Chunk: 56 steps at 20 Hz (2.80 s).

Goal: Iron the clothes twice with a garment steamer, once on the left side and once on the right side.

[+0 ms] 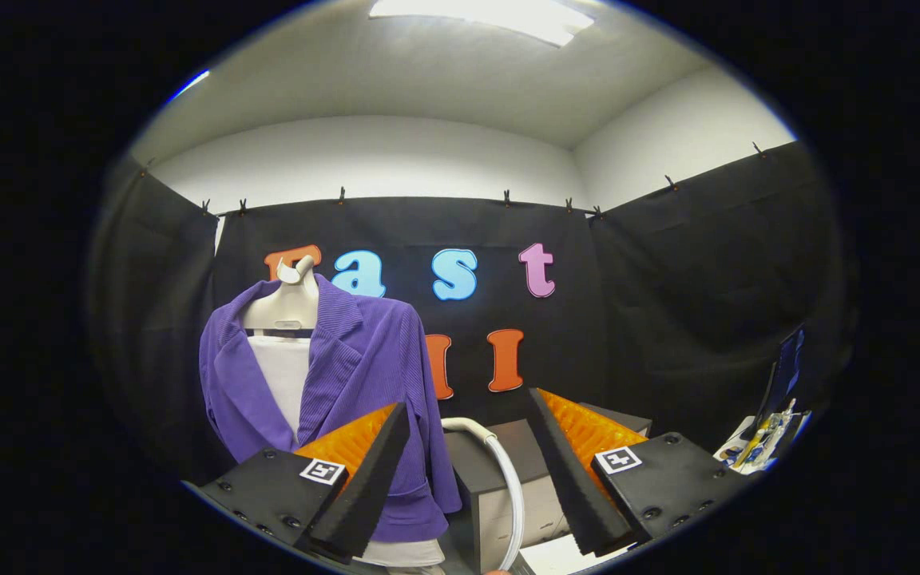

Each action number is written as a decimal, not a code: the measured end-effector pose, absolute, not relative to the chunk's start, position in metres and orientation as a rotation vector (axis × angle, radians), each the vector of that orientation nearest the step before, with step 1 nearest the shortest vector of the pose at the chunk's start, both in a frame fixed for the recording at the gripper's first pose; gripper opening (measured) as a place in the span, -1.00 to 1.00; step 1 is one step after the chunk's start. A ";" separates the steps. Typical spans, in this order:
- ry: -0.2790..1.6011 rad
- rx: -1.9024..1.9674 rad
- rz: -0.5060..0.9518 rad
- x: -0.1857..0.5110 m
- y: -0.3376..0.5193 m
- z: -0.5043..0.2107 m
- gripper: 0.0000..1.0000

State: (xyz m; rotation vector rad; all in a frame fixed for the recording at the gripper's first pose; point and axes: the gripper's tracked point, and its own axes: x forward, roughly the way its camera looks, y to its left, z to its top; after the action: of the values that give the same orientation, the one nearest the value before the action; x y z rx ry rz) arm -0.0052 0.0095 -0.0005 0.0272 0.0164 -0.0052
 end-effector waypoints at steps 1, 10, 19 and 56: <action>0.018 0.025 -0.007 -0.006 0.009 0.000 0.96; 0.059 0.010 -0.014 0.018 -0.004 -0.016 0.97; 0.126 0.017 0.044 0.124 -0.026 -0.046 0.97; 0.903 -0.044 0.237 0.417 -0.025 -0.347 0.64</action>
State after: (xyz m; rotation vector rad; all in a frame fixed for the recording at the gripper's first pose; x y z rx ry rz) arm 0.4170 -0.0248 -0.3473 -0.0435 0.9027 0.2365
